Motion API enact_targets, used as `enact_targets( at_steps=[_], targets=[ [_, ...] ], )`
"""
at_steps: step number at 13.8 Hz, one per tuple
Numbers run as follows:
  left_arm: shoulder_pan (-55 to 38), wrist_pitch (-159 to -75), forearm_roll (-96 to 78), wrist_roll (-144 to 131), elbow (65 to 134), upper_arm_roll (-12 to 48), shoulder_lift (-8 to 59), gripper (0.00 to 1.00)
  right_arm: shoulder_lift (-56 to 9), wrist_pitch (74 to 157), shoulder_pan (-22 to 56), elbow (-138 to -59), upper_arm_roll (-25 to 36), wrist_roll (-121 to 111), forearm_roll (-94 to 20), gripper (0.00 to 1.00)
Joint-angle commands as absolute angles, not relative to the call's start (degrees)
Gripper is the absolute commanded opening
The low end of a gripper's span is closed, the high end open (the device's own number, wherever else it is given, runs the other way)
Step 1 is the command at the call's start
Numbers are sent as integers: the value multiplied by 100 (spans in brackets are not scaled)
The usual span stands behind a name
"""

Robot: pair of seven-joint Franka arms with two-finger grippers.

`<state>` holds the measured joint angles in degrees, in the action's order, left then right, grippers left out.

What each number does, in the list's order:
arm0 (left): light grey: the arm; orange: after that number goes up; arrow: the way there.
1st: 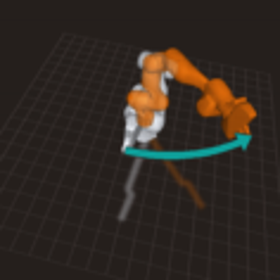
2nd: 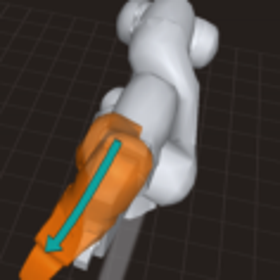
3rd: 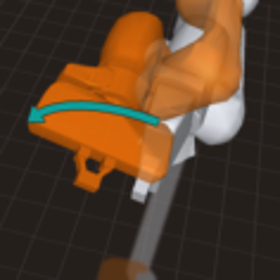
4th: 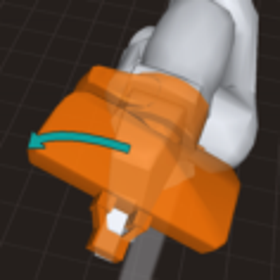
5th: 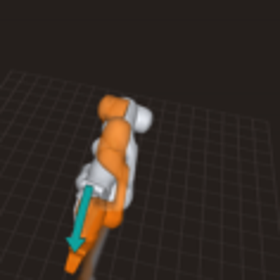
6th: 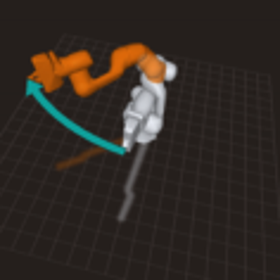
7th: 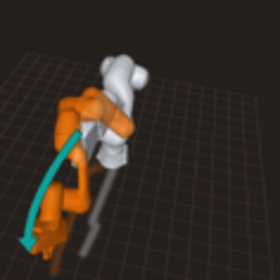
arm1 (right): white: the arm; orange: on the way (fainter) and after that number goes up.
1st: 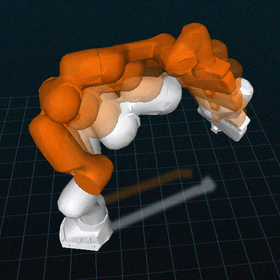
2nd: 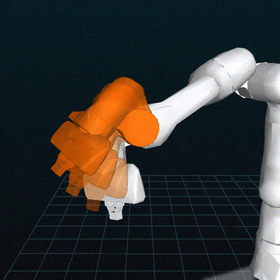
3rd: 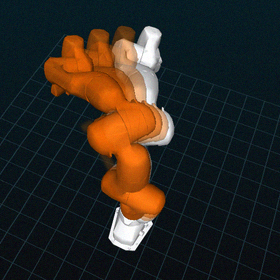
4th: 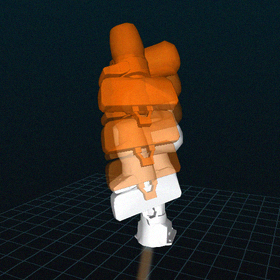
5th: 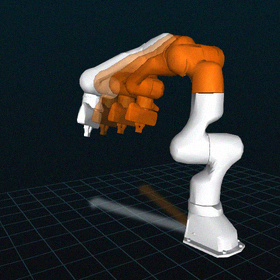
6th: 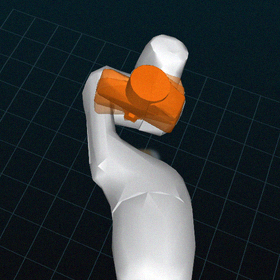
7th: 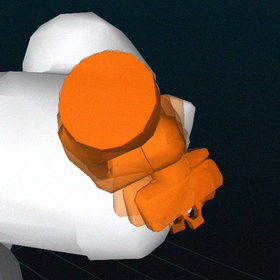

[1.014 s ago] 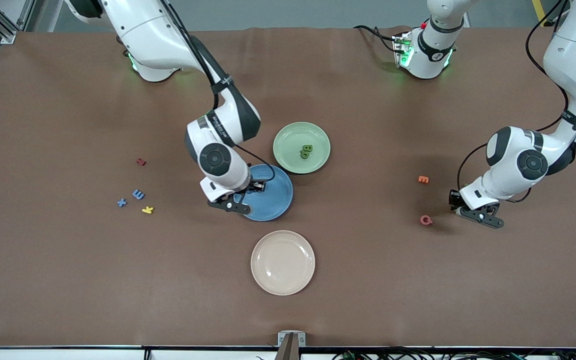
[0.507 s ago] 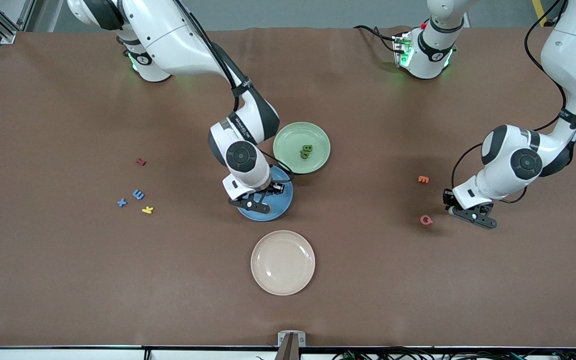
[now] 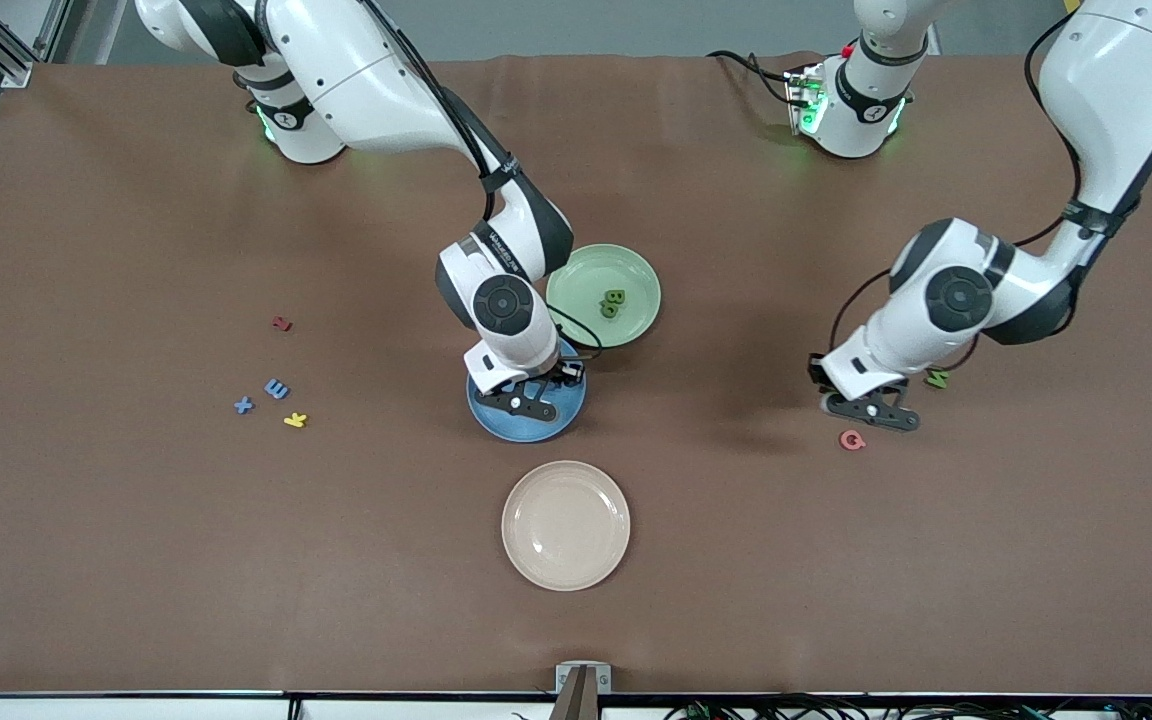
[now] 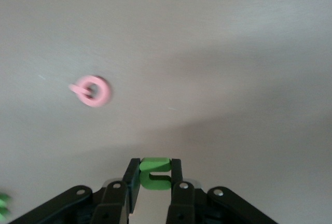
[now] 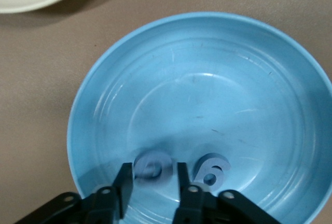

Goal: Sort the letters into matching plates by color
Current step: 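Place the blue c on the blue plate while the left gripper grasps green u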

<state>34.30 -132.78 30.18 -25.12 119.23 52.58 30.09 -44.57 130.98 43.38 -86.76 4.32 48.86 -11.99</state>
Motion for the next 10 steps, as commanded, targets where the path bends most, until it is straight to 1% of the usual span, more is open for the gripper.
enact_targets(
  at_steps=[1, 2, 4, 8, 10],
  targets=[
    [3420, -13122, 3103, -3486, 11997, 5694, 2988, 1, -4387, 12947, 4316, -8543, 483, 4878, -1239, 100],
    [3297, -13122, 3103, -3742, 12006, 5739, 3023, 1, -4281, 12711, 4281, -8560, 483, 4878, -1239, 100],
    [2850, -13122, 3094, -4592, 11997, 5792, 3050, 1, -3887, 11887, 4185, -8560, 527, 4843, -1196, 100],
    [2023, -13166, 3085, -6018, 11944, 5792, 3111, 0, -2859, 10366, 3386, -8718, 527, 3800, -1195, 100],
    [1610, -13192, 3076, -6641, 11944, 5783, 3146, 0, -2358, 10239, 2982, -9190, 527, 3072, -1178, 100]
  ],
)
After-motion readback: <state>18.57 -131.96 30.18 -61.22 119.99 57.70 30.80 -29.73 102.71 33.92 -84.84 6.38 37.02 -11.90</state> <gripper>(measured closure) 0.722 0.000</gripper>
